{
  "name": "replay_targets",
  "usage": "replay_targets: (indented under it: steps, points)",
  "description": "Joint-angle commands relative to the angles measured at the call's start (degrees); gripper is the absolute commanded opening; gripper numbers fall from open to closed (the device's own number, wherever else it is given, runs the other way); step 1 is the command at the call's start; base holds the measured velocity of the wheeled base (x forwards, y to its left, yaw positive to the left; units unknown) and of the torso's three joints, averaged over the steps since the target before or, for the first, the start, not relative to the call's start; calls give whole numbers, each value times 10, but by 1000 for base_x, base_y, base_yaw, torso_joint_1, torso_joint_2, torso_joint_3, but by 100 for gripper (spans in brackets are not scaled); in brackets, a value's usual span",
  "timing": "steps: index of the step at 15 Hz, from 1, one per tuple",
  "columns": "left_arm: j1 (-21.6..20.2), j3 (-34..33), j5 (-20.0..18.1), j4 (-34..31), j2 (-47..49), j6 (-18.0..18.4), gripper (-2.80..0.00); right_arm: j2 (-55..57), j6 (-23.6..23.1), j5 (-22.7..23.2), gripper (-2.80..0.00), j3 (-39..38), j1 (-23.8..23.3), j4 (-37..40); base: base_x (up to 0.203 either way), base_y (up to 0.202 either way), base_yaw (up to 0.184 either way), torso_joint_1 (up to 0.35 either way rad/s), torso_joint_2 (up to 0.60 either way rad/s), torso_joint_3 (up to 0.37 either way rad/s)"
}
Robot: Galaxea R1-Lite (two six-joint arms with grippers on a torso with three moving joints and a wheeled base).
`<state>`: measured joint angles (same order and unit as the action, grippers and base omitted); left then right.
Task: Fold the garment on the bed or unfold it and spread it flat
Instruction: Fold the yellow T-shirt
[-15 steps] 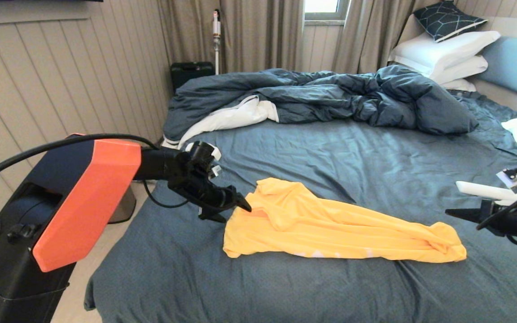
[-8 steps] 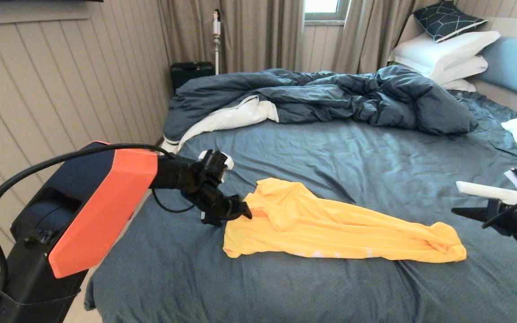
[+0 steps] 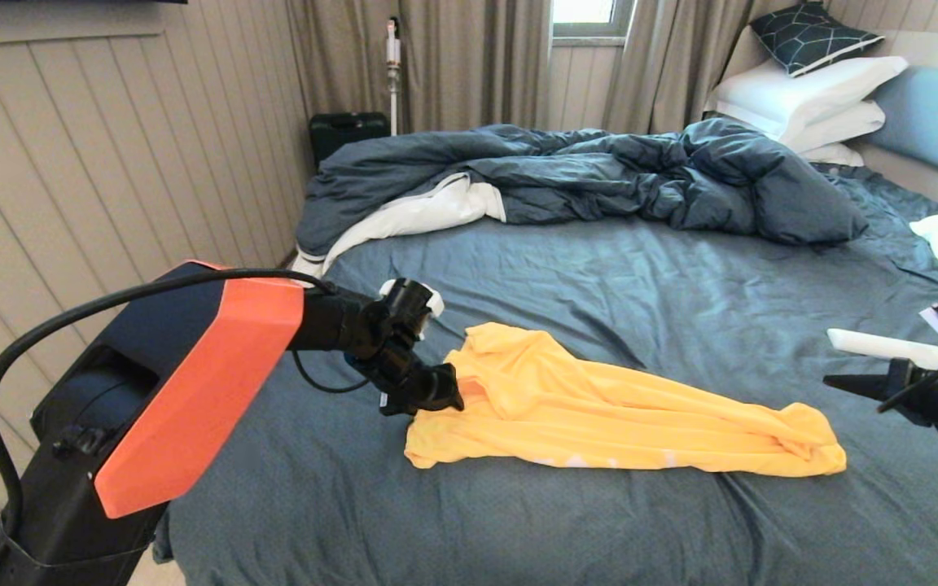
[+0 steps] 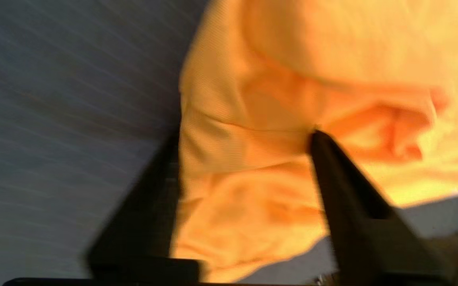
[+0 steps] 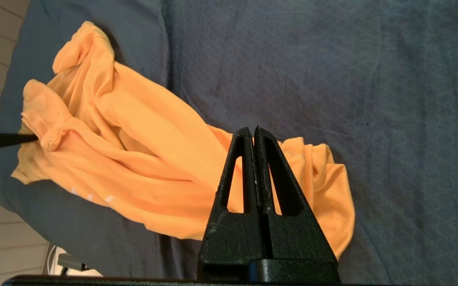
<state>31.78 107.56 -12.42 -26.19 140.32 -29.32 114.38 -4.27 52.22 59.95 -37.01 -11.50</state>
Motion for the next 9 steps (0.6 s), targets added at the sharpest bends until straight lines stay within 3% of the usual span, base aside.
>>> replay_targets:
  steps: [1,4,9]
  points:
    - [9,0,-4,-9,-6,-15,-280,2,0,3,-280,4,-3,-1,0,0,0,0,0,0]
    - [23,-1,-34,-27,-22,-41,-280,2,0,3,-280,8,-9,-1,0,0,0,0,0,0]
    - [17,-21,-34,-33,-29,-66,-280,4,-3,3,-280,7,-9,-1,0,0,0,0,0,0]
